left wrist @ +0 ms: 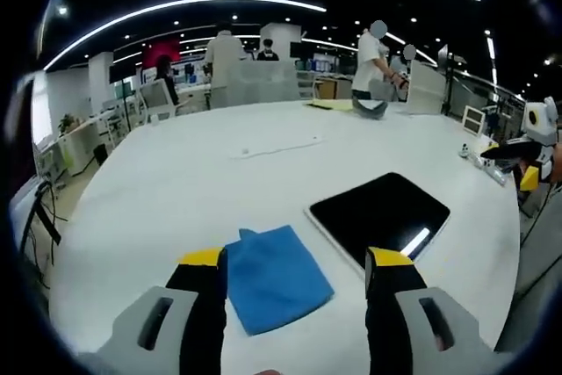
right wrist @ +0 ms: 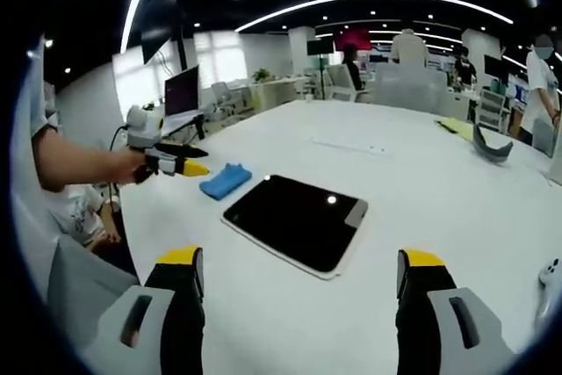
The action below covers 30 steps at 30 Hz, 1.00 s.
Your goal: Wipe the mirror surface with the cleaning cloth until all visible marks leave the cleaned area.
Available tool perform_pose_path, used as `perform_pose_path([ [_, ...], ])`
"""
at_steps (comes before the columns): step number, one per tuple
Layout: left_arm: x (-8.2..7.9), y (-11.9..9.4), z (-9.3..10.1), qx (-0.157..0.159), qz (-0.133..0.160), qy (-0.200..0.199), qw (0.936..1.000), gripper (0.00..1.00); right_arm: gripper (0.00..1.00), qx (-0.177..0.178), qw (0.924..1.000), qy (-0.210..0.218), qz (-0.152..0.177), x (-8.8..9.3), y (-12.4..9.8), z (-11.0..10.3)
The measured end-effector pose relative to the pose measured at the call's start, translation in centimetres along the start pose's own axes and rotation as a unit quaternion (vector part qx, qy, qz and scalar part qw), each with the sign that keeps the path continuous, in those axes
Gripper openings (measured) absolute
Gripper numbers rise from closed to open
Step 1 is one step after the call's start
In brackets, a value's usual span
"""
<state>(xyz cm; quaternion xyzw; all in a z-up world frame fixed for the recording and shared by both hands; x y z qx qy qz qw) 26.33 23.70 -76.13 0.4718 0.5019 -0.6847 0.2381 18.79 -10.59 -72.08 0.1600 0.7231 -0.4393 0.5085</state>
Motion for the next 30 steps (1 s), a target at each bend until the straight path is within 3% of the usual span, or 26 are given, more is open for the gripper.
perform_pose_path([
  [12,2.6,2.8,-1.5,-0.007,-0.037,0.008,0.9992,0.46,0.91,-0.008,0.9999,-0.006,-0.008,-0.2,0.5,-0.1],
  [20,4.0,4.5,-1.4,0.002,-0.055,0.015,0.9984,0.47,0.92,-0.010,0.9999,-0.001,-0.008,-0.4,0.8,-0.1],
  [30,3.9,4.6,-1.5,0.006,-0.048,0.012,0.9988,0.47,0.91,-0.005,0.9998,0.001,-0.020,0.2,0.6,0.0],
])
Point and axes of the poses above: the point that each gripper's makers call its tool centre point, and the gripper's own axes: y roughly forward along the fingers, z roughly to its right, x roughly out of its underside, the point moved 4 cm from there along -y, roughly backward along the fingers, and after that the axes turned 3 degrees about z, right-handed, at the moved point
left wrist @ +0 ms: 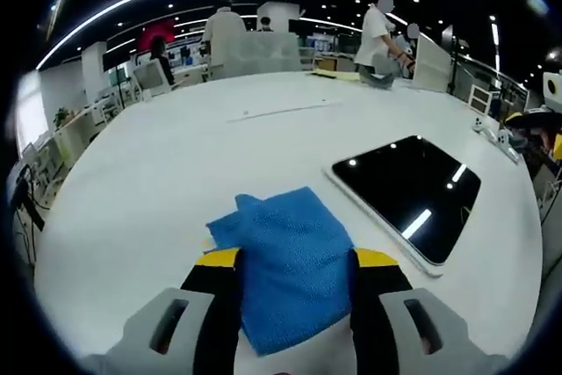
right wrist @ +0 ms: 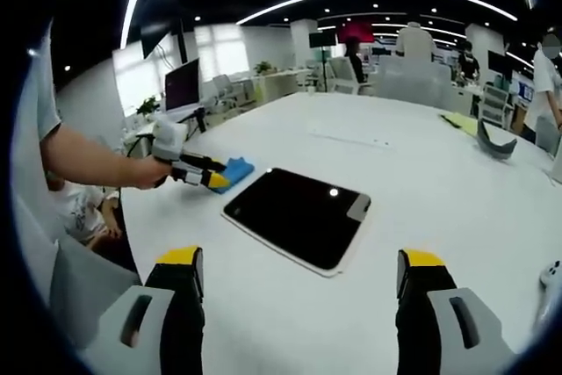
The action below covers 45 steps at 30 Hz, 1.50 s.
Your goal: Wipe the mirror surface with the cleaning cloth until all visible marks leave the cleaned area.
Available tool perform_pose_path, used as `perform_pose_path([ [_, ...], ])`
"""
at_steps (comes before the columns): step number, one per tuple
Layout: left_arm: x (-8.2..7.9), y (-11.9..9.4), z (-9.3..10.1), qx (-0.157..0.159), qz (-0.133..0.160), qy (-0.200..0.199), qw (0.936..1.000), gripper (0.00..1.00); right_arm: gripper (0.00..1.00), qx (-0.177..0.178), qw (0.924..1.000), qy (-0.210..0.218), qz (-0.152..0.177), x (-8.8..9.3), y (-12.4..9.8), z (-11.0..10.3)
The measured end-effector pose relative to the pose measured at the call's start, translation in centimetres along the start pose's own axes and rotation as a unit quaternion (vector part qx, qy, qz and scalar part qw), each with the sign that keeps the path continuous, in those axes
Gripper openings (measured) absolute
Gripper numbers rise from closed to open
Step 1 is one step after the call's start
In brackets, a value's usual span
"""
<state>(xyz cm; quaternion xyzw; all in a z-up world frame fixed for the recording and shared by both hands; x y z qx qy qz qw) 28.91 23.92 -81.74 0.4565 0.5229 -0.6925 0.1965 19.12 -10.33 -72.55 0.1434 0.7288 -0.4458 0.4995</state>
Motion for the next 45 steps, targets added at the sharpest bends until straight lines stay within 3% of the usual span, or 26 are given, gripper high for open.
perform_pose_path([
  [9,0.0,0.0,-0.2,-0.004,0.001,-0.004,1.0000,0.43,0.90,0.002,1.0000,-0.001,-0.003,0.2,-0.1,0.1],
  [13,0.0,0.0,-0.4,-0.007,0.003,-0.007,0.9999,0.23,0.90,0.003,1.0000,0.001,-0.006,0.4,-0.1,0.2],
  [19,-0.1,0.3,0.0,-0.006,0.007,-0.001,1.0000,0.11,0.90,0.004,1.0000,0.002,-0.008,0.6,-0.2,0.2],
  [29,-0.2,0.3,0.1,-0.007,0.003,-0.005,1.0000,0.08,0.89,0.003,1.0000,0.008,-0.004,0.6,-0.1,0.1],
  [37,-0.3,0.1,0.1,-0.023,-0.001,-0.034,0.9992,0.07,0.89,0.005,0.9999,0.011,0.003,0.4,-0.1,0.4],
  [45,-1.5,-0.5,-0.1,-0.038,0.007,-0.055,0.9977,0.07,0.89,0.008,0.9998,0.017,0.009,0.4,-0.3,0.6],
])
Point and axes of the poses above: the point that each gripper's makers call its tool centre point, and the gripper's own axes: y roughly forward along the fingers, z roughly to its right, x roughly out of its underside, the point moved 4 cm from there along -y, roughly backward along the fingers, and after that the axes turned 3 degrees about z, right-handed, at the moved point
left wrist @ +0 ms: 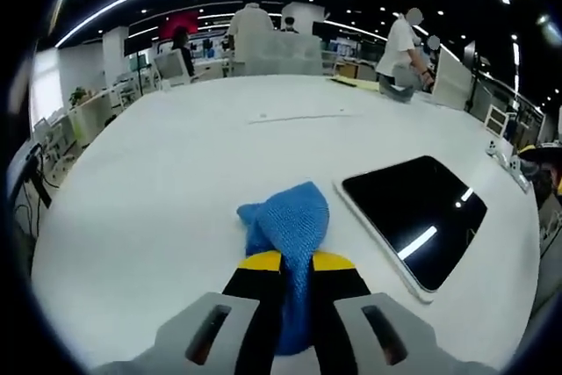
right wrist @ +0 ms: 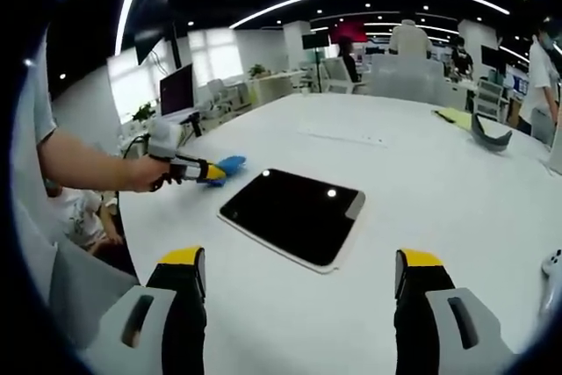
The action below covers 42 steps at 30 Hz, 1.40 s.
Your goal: Wipe the mirror surface with the cleaning cloth until all visible marks leave the cleaned area.
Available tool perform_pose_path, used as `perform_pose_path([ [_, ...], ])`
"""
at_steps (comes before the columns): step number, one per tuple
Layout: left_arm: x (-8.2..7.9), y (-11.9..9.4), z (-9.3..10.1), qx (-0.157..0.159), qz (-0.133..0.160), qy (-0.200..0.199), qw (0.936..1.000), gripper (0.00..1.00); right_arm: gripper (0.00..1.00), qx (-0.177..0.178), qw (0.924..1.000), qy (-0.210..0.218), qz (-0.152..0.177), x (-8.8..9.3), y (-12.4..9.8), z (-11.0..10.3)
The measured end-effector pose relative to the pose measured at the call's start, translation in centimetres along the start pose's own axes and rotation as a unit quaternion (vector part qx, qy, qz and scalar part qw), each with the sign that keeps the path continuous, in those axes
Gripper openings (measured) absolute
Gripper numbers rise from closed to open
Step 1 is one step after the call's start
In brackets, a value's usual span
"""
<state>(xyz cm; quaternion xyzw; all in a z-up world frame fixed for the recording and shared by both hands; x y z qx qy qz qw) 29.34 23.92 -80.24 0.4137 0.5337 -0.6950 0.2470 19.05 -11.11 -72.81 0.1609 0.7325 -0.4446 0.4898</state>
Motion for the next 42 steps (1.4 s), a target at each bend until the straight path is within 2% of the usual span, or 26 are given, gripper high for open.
perform_pose_path([
  [7,-2.2,-0.3,0.2,-0.012,0.029,-0.023,0.9992,0.07,0.89,0.007,0.9998,0.013,0.013,-0.3,-0.1,0.4],
  [11,-3.1,0.1,1.0,-0.009,0.034,-0.013,0.9993,0.07,0.90,0.003,0.9999,-0.001,0.010,-0.4,0.0,0.2],
  [16,-4.0,0.9,2.1,0.002,0.037,-0.002,0.9993,0.07,0.93,0.002,0.9999,0.003,0.015,-0.6,0.0,0.3],
  [25,-4.7,2.7,4.0,0.023,0.032,0.009,0.9992,0.07,0.99,-0.007,0.9999,0.000,0.011,-0.6,0.1,0.3],
  [34,-5.7,4.6,5.8,0.041,0.032,0.024,0.9984,0.07,1.00,-0.011,0.9999,0.003,0.012,-0.8,0.0,0.5],
  [42,-5.5,6.2,6.5,0.047,0.024,0.031,0.9981,0.07,0.99,-0.006,0.9999,0.006,0.010,-0.7,-0.2,1.0],
])
Point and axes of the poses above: the point that each gripper's makers call its tool centre point, and the gripper's own axes: y roughly forward along the fingers, z roughly to its right, x roughly out of its underside, the point moved 4 cm from there along -y, roughly backward along the fingers, and after that the axes turned 3 degrees about z, right-handed, at the moved point
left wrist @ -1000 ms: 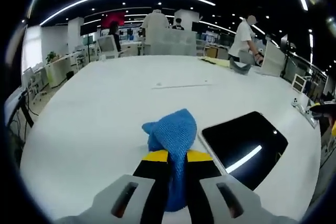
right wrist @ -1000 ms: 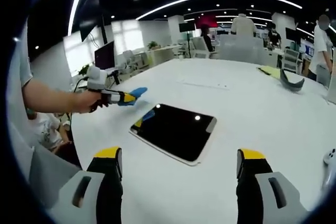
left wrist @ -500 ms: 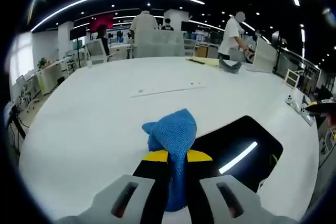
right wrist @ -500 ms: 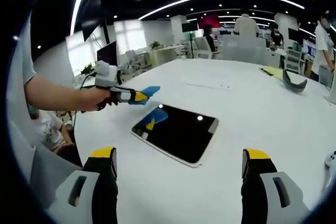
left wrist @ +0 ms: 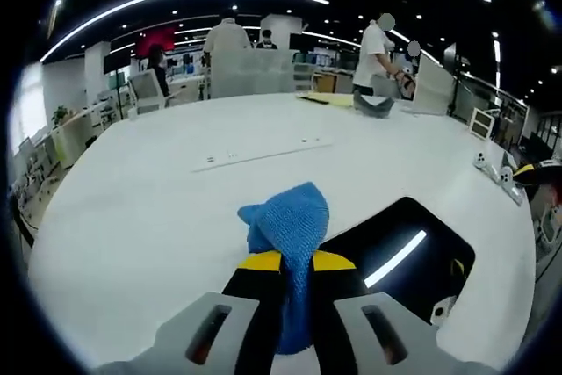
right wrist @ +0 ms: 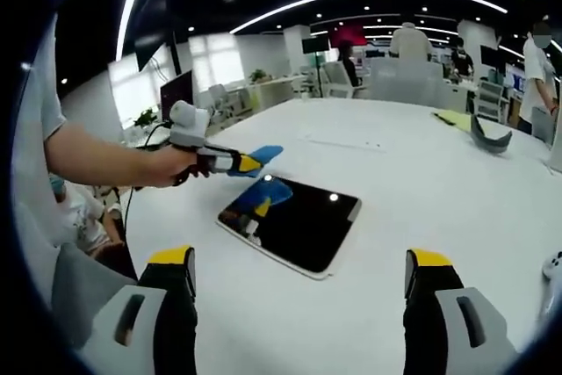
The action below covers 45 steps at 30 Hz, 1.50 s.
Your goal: Wipe the mirror surface with the cleaning cloth until all visible marks leave the cleaned area.
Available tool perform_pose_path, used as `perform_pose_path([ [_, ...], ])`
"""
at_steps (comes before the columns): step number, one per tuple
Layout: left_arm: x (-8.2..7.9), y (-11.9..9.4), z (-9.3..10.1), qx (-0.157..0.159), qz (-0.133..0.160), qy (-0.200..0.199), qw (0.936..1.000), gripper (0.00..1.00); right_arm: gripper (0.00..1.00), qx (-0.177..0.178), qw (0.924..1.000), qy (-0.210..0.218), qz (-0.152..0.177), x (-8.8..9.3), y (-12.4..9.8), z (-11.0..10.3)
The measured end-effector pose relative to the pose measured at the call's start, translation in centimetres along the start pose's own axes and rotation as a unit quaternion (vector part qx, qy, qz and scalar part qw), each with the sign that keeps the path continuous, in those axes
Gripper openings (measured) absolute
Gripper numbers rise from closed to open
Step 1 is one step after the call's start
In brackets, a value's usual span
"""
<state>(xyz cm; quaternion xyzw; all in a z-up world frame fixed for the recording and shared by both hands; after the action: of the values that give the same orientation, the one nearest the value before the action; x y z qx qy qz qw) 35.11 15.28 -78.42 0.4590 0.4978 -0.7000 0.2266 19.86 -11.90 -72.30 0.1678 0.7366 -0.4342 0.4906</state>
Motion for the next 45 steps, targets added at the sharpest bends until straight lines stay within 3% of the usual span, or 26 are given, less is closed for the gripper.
perform_pose_path([
  [14,1.9,2.2,0.1,0.004,-0.020,-0.012,0.9997,0.07,0.98,0.007,0.9999,0.009,-0.011,0.7,-0.2,0.9],
  [23,1.8,2.3,0.1,0.012,-0.011,0.002,0.9999,0.07,0.97,0.003,0.9997,0.016,-0.015,1.5,0.2,0.2],
  [45,1.6,3.0,0.7,0.006,-0.008,0.008,0.9999,0.07,0.97,-0.007,0.9999,0.009,-0.011,0.9,0.8,0.1],
])
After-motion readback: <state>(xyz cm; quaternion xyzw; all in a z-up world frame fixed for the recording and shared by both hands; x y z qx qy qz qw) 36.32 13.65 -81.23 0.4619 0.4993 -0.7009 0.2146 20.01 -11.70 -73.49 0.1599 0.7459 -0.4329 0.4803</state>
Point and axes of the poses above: the point that each gripper's makers call its tool centre point, and the gripper's own axes: y roughly forward along the fingers, z roughly to its right, x roughly out of its underside, the point moved 4 cm from there along -y, roughly backward along the fingers, and after that the axes turned 3 degrees about z, right-handed, at the moved point
